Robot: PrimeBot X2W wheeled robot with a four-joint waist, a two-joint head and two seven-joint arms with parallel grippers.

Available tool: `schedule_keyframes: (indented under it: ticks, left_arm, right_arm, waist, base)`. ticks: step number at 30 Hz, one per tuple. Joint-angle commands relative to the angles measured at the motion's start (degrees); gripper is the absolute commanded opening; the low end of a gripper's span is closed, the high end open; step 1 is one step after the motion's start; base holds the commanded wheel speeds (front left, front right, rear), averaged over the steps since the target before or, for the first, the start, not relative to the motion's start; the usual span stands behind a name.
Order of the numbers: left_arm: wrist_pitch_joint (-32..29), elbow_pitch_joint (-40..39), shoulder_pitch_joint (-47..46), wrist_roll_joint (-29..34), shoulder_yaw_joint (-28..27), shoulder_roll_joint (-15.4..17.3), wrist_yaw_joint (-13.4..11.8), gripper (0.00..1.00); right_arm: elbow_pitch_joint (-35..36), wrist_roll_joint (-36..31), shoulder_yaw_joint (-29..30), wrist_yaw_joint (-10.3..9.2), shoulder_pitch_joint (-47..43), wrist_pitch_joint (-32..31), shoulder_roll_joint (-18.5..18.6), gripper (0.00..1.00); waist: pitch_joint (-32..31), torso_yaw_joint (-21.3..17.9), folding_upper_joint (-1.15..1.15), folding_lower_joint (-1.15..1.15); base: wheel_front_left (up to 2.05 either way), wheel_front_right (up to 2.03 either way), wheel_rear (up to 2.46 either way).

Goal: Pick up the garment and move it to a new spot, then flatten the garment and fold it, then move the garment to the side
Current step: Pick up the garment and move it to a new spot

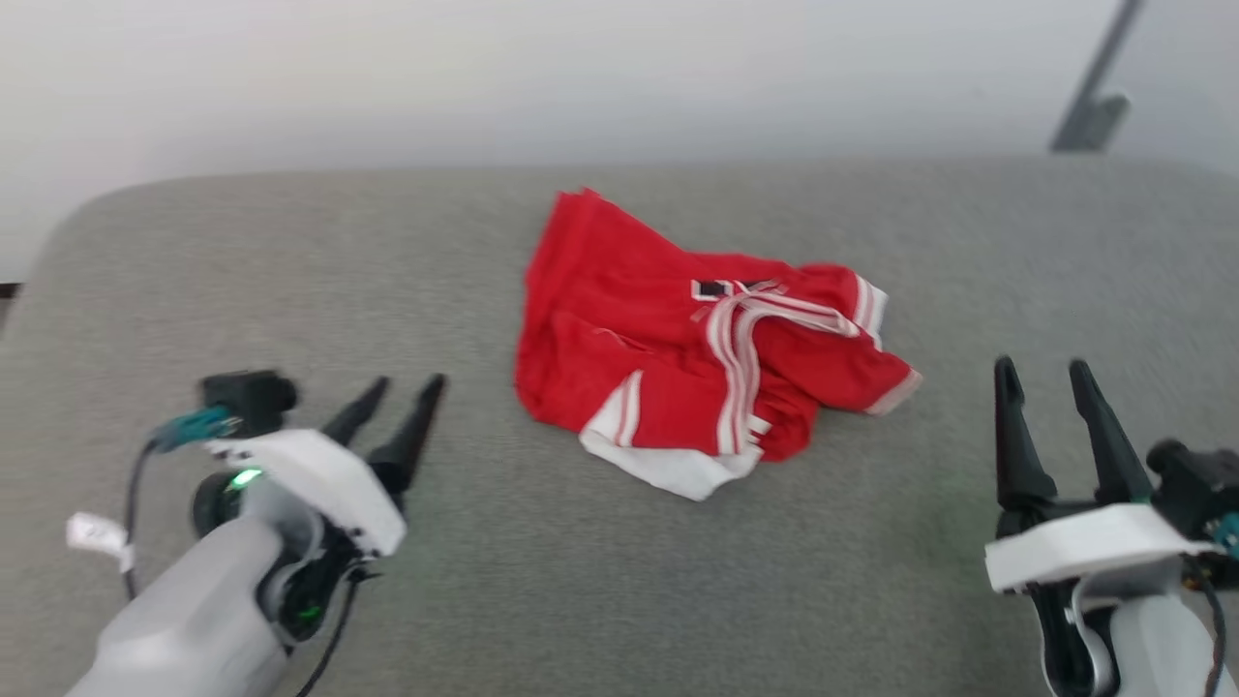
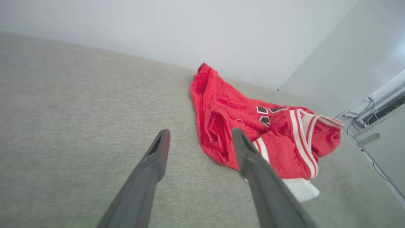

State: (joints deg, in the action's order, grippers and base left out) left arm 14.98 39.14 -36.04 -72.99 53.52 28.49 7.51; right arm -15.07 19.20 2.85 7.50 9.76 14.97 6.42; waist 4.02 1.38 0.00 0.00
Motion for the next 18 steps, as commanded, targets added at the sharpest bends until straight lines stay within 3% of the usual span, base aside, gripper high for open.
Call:
schedule_keyframes:
  ticks: [1, 9, 18]
  left_arm:
    - [0.23, 0.12, 1.83, 0.96, -0.65, -0.38, -0.09, 1.00]
    - [0.27, -4.74, 17.67, 20.93, -23.30, -4.20, -1.69, 1.00]
    - [0.28, -17.92, 32.02, 43.74, -41.13, -9.51, -3.49, 1.00]
  right_arm:
    - [0.06, -0.10, 0.17, -0.02, -0.62, 0.29, 0.20, 1.00]
    - [0.07, -0.77, 2.07, -0.02, -3.84, 0.29, 1.19, 1.00]
    - [1.44, -1.10, 2.79, -0.02, -5.67, 0.29, 0.86, 1.00]
  waist:
    - [-1.97, 2.05, 0.00, 0.00]
    - [-3.94, 2.97, 0.00, 0.00]
    - [-4.40, 0.99, 0.00, 0.00]
  base:
    - [0.00, 0.00, 0.00]
    - [0.00, 0.00, 0.00]
    - [0.00, 0.00, 0.00]
